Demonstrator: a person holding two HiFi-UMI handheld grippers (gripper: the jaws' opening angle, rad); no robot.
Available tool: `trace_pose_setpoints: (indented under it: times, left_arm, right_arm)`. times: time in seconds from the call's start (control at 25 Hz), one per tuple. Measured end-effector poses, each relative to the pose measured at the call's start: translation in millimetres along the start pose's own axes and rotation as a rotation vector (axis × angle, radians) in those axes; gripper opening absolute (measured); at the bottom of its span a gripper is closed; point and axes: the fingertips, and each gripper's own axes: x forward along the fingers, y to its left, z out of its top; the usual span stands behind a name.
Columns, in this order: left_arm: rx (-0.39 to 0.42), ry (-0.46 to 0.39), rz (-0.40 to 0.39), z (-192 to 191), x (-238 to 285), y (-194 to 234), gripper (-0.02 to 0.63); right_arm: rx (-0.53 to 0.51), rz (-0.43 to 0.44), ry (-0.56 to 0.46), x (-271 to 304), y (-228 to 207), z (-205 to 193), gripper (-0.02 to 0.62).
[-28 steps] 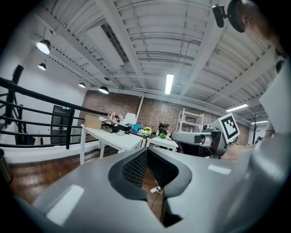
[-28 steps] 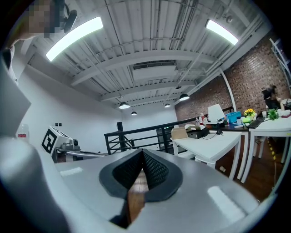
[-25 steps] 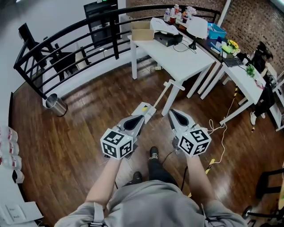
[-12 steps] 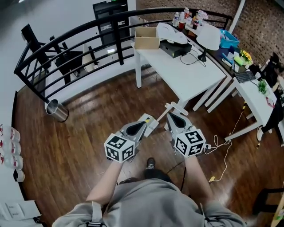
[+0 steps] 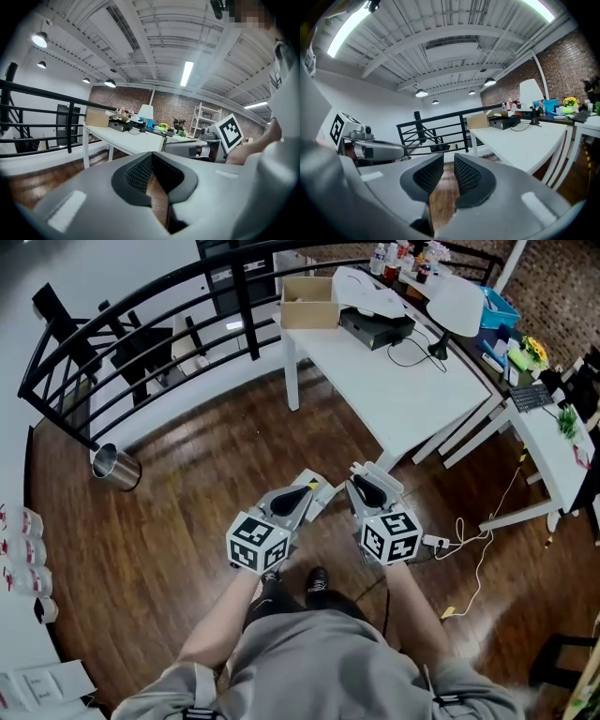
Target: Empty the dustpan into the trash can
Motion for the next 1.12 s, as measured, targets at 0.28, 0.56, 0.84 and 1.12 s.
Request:
trace_pose_setpoints:
  times: [0.28,0.56,0.84,1.12]
  left_arm:
    - [0.003,0.087,-0.066,-39,32,29,0.005]
    - [-0.029,0.157,-0.108,-73,59,41,0.005]
    - [-0.051,0.21,-0.12,-94,62,45,0.005]
    - [-0.101,0.237,-0.055,-108,39,65,0.005]
  right_arm:
    - [0.115,-0.109,0.16,35,-32,-81,0.103]
    - [0.24,-0.297,0.182,68,-94,-130,0.262]
    - [0.255,-0.369,0.152,102,-124,-138,0.322]
    - [0.243,-0.443,0.179,118,-150,-133,0.238]
